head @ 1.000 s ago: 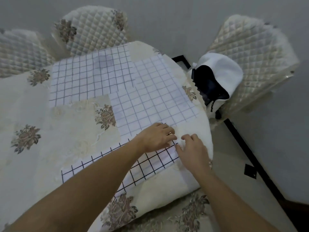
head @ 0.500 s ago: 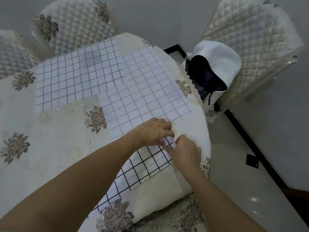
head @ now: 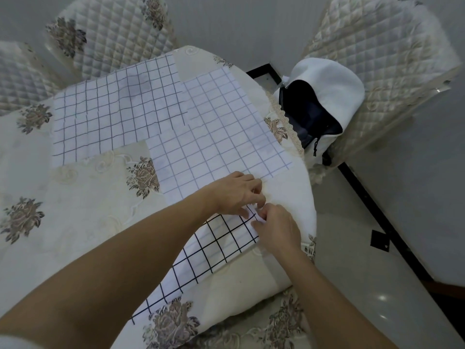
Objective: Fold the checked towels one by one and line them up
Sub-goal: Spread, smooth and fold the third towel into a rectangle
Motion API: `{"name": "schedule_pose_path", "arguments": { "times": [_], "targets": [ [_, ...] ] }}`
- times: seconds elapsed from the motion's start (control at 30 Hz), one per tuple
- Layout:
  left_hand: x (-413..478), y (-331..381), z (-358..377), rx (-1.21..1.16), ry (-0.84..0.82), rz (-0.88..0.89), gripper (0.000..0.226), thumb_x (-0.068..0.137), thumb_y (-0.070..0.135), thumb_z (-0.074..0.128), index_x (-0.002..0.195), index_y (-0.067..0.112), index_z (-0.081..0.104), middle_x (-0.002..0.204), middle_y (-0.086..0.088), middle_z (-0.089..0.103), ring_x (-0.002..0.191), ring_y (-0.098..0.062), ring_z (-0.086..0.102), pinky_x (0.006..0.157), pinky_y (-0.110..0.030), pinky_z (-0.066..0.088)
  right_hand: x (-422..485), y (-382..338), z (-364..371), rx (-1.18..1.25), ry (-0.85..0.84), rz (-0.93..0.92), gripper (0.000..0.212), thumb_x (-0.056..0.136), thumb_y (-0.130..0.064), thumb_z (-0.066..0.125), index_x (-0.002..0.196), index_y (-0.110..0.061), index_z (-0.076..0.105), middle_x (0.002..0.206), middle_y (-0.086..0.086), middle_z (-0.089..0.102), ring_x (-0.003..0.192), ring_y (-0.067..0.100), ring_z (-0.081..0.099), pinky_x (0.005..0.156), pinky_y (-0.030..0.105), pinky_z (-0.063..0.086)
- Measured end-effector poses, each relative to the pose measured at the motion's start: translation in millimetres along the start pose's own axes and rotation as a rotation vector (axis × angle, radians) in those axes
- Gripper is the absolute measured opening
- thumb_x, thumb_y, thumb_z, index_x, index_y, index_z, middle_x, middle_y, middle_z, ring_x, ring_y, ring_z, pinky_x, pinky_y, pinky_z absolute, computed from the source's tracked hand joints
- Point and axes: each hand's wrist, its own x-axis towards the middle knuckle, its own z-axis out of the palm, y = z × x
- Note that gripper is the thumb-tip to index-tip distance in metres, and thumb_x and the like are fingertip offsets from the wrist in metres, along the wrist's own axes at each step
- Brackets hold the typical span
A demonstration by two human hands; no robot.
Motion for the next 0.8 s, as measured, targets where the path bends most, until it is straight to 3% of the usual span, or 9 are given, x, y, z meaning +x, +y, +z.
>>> {"name": "schedule_pose_path", "arguments": {
  "times": [0.1, 0.23, 0.33, 0.4, 0.47, 0.57, 0.67, 0.73, 0.8],
  "targets": [
    [10.0, -1.4, -5.4, 0.055, -0.04, 0.007, 0.032, 0.091, 0.036, 0.067, 0.121, 0.025, 0.062, 0.124, 0.002, 0.055, 0.118, -0.02, 0.047, 0.108, -0.038, 0.031, 3.9, 6.5, -7.6, 0.09, 0.006, 0.03, 0.022, 0.091, -0.032, 0.064, 0.079, -0.026, 0.046, 0.08, -0.002, 0.062, 0.069, 0.019, 0.056, 0.053, 0.032, 0.039],
    [19.7, -0.3, -21.8, 0.106, -0.096, -0.044, 0.031, 0.1, 0.034, 0.056, 0.128, 0.022, 0.057, 0.118, 0.004, 0.066, 0.115, -0.021, 0.055, 0.113, -0.037, 0.028, 11.0, 14.2, -22.4, 0.247, -0.007, 0.07, 0.01, 0.084, -0.03, 0.066, 0.087, -0.026, 0.057, 0.079, -0.004, 0.064, 0.07, 0.021, 0.062, 0.061, 0.038, 0.052],
    [18.4, 2.7, -36.8, 0.138, -0.101, -0.067, 0.027, 0.103, 0.034, 0.049, 0.125, 0.018, 0.055, 0.112, 0.002, 0.07, 0.109, -0.023, 0.06, 0.114, -0.038, 0.026, 13.3, 19.2, -32.1, 0.235, -0.004, 0.038, 0.018, 0.083, -0.024, 0.065, 0.071, -0.016, 0.055, 0.066, -0.001, 0.06, 0.061, 0.023, 0.057, 0.053, 0.032, 0.044],
    [10.0, 4.0, -45.4, 0.129, -0.054, -0.07, 0.024, 0.103, 0.032, 0.05, 0.119, 0.016, 0.057, 0.104, 0.0, 0.071, 0.103, -0.025, 0.062, 0.113, -0.04, 0.028, 12.0, 18.2, -37.6, 0.212, 0.027, 0.0, 0.026, 0.085, -0.024, 0.066, 0.067, -0.011, 0.052, 0.064, 0.003, 0.059, 0.062, 0.028, 0.056, 0.052, 0.032, 0.041],
    [-0.2, 2.8, -49.5, 0.13, 0.101, -0.054, 0.021, 0.098, 0.028, 0.059, 0.114, 0.014, 0.06, 0.098, -0.002, 0.071, 0.099, -0.028, 0.064, 0.11, -0.045, 0.034, 9.5, 13.3, -41.9, 0.185, 0.075, -0.05, 0.027, 0.085, -0.026, 0.067, 0.069, -0.009, 0.053, 0.066, 0.004, 0.062, 0.067, 0.029, 0.059, 0.056, 0.035, 0.049],
    [-17.6, 11.9, -52.1, 0.121, 0.407, -0.142, 0.029, 0.089, 0.025, 0.07, 0.115, 0.014, 0.063, 0.118, -0.007, 0.066, 0.112, -0.029, 0.06, 0.104, -0.048, 0.041, 9.3, 4.8, -44.9, 0.163, 0.115, -0.098, 0.031, 0.086, -0.024, 0.066, 0.066, -0.008, 0.049, 0.062, 0.0, 0.058, 0.064, 0.027, 0.056, 0.06, 0.038, 0.052],
    [-49.9, 49.4, -34.5, 0.055, 0.597, -0.164, 0.021, 0.094, 0.016, 0.06, 0.112, 0.007, 0.065, 0.124, -0.014, 0.063, 0.11, -0.032, 0.059, 0.093, -0.048, 0.046, 15.2, 1.6, -43.1, 0.154, 0.143, -0.127, 0.04, 0.084, -0.021, 0.064, 0.058, -0.012, 0.035, 0.053, 0.002, 0.042, 0.053, 0.025, 0.041, 0.049, 0.034, 0.037],
    [-79.9, 76.8, 0.1, 0.0, 0.555, -0.169, 0.024, 0.096, 0.017, 0.056, 0.116, 0.006, 0.065, 0.128, -0.015, 0.061, 0.112, -0.032, 0.059, 0.093, -0.048, 0.047, 18.6, 0.6, -41.4, 0.15, 0.149, -0.138, 0.039, 0.08, -0.019, 0.06, 0.058, -0.016, 0.028, 0.054, -0.001, 0.03, 0.054, 0.02, 0.029, 0.05, 0.03, 0.026],
    [-106.4, 101.0, 35.4, -0.063, 0.379, -0.249, 0.043, 0.103, 0.032, 0.044, 0.138, 0.009, 0.053, 0.147, -0.012, 0.049, 0.132, -0.028, 0.049, 0.106, -0.049, 0.042, 20.4, -0.9, -40.6, 0.168, 0.138, -0.118, 0.038, 0.076, -0.016, 0.059, 0.059, -0.017, 0.026, 0.054, -0.003, 0.029, 0.055, 0.019, 0.027, 0.052, 0.028, 0.025]
  ]
}}
